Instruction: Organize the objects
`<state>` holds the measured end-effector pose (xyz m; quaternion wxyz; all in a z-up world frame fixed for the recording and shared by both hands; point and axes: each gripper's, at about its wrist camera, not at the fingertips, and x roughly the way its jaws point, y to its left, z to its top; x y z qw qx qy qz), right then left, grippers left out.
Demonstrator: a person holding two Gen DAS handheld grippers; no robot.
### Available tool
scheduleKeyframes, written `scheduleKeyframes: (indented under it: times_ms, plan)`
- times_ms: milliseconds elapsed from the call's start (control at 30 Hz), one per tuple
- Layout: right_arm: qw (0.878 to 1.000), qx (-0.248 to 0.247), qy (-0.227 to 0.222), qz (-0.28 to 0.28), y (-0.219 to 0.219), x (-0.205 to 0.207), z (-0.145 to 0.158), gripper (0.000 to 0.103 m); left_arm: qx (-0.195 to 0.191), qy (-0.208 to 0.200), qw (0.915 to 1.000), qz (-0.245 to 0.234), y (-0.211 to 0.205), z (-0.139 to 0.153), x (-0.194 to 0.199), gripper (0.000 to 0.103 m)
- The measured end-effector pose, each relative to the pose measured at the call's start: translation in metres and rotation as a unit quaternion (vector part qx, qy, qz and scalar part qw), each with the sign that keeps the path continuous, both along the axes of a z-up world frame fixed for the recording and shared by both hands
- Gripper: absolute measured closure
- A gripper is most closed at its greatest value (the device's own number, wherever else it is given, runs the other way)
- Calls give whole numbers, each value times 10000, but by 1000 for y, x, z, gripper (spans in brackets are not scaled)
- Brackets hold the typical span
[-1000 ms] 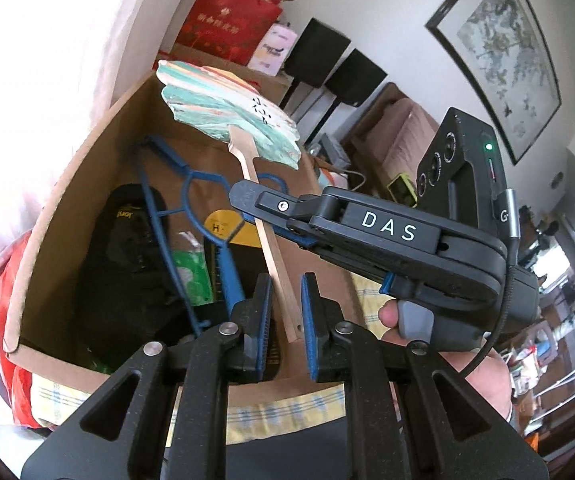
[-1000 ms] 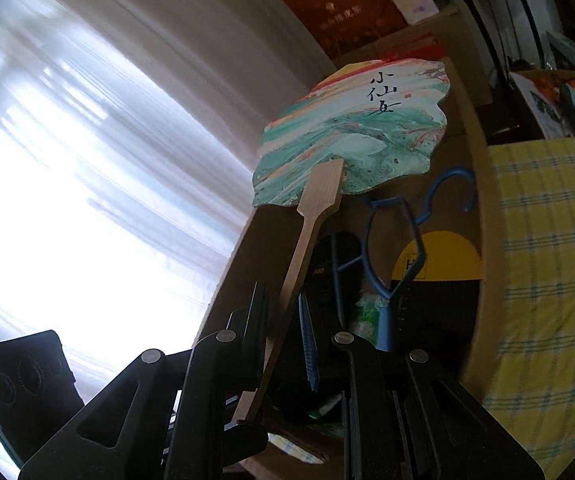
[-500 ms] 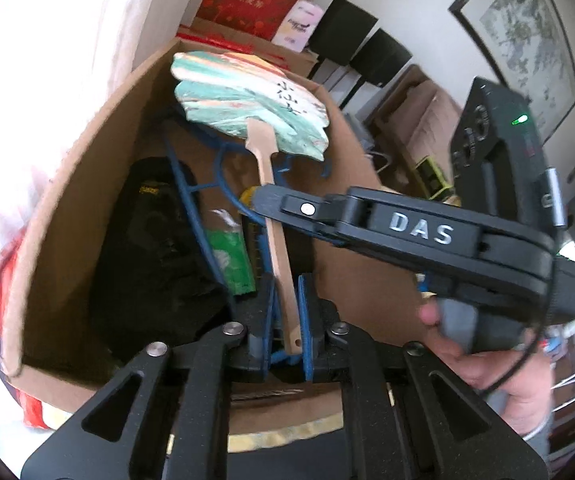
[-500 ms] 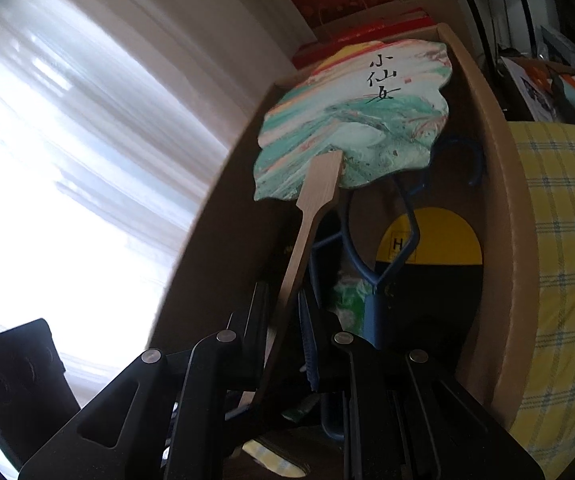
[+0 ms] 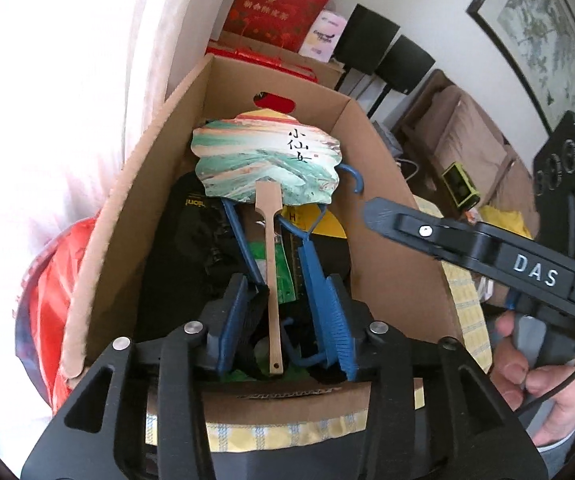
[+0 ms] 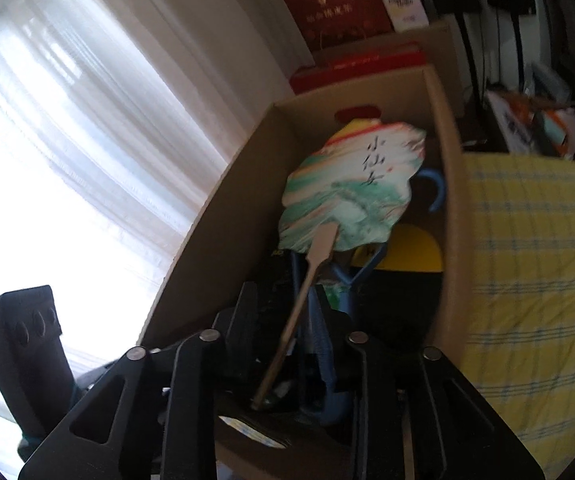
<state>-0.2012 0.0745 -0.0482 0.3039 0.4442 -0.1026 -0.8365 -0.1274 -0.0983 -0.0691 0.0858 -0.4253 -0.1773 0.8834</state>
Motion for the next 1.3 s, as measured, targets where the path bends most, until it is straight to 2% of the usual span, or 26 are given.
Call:
scheduleKeyframes:
  times_ms: [100, 467, 667, 767, 800, 900, 1233, 1300]
  plan:
    - [9994, 231, 231, -58, 2, 4, 6, 66, -150, 60, 9999, 3, 3, 8, 3, 59]
    - [9969, 621, 418, -237, 28, 27, 8, 62, -531, 203, 9984, 40, 10, 25, 11, 44]
    - [9914, 1008, 656, -520, 47, 41, 13, 49, -666, 254, 9974, 25, 19, 31, 15, 40]
    - [9887, 1141, 745, -631, 55, 47, 15, 38, -748, 290, 9968, -9, 26, 34, 17, 39]
    - [9880, 1169, 767, -660, 58, 49, 16, 33, -755, 300, 9967, -26, 27, 35, 18, 35]
    - [9840, 1337, 883, -779, 64, 54, 17, 28, -717, 381, 9967, -38, 32, 38, 21, 18]
    - [9798, 1457, 910, -1026, 87, 68, 17, 15, -822, 423, 9957, -77, 47, 44, 26, 15]
    - [9797, 1456, 874, -1067, 92, 70, 15, 9, -874, 403, 9953, -113, 52, 44, 28, 15]
